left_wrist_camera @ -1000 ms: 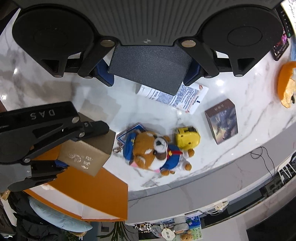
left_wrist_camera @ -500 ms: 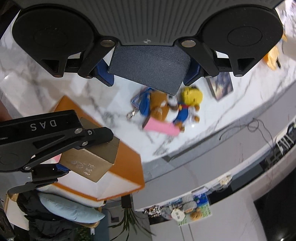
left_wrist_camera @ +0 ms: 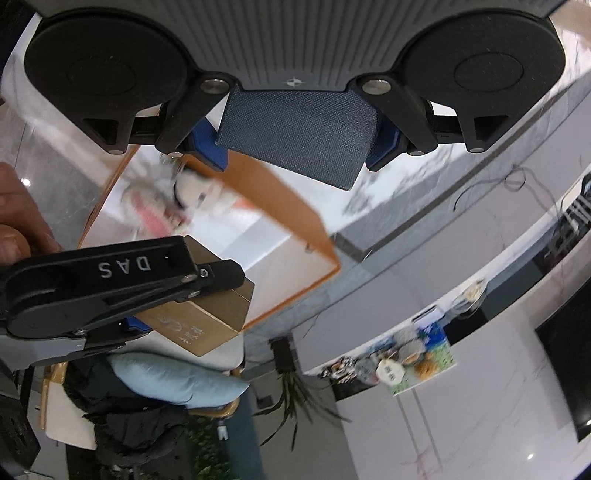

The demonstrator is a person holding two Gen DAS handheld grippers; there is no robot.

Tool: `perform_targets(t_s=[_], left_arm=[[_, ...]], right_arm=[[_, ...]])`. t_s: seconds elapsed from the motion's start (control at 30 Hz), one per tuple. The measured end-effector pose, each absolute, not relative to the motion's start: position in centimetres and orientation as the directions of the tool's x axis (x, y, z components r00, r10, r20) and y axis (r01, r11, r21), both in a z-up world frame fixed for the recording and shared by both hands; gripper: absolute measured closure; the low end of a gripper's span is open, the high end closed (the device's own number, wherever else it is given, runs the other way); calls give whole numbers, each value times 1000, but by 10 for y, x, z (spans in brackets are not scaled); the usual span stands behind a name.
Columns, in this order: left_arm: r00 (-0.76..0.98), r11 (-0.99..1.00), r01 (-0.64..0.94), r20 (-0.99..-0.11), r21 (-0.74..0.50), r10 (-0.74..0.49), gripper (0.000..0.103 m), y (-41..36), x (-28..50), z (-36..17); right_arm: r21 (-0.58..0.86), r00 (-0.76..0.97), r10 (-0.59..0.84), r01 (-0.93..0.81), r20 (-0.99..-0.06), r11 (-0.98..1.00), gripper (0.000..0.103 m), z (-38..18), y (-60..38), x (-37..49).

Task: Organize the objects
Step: 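Carry the grey box and gold box over the orange box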

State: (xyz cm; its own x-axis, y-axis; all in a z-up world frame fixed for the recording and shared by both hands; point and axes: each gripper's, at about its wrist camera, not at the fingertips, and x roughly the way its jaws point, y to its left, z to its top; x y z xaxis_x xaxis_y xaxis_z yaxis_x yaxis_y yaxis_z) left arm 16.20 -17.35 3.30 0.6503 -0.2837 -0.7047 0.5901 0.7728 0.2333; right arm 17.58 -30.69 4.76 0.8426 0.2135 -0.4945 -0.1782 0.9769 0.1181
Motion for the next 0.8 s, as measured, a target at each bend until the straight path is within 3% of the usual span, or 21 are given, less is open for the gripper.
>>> perform_targets(t_s=[0.47,0.8], left_arm=[[607,753,632,-720,181,-337,7,-257,213,22],[565,766,630,-754,131,-336,8,-282,237,-10]], right_arm=[[169,820,133,-45,-556,985,42,40,-380,224],[156,748,157,-73,-644,985,42,14,-386,266]])
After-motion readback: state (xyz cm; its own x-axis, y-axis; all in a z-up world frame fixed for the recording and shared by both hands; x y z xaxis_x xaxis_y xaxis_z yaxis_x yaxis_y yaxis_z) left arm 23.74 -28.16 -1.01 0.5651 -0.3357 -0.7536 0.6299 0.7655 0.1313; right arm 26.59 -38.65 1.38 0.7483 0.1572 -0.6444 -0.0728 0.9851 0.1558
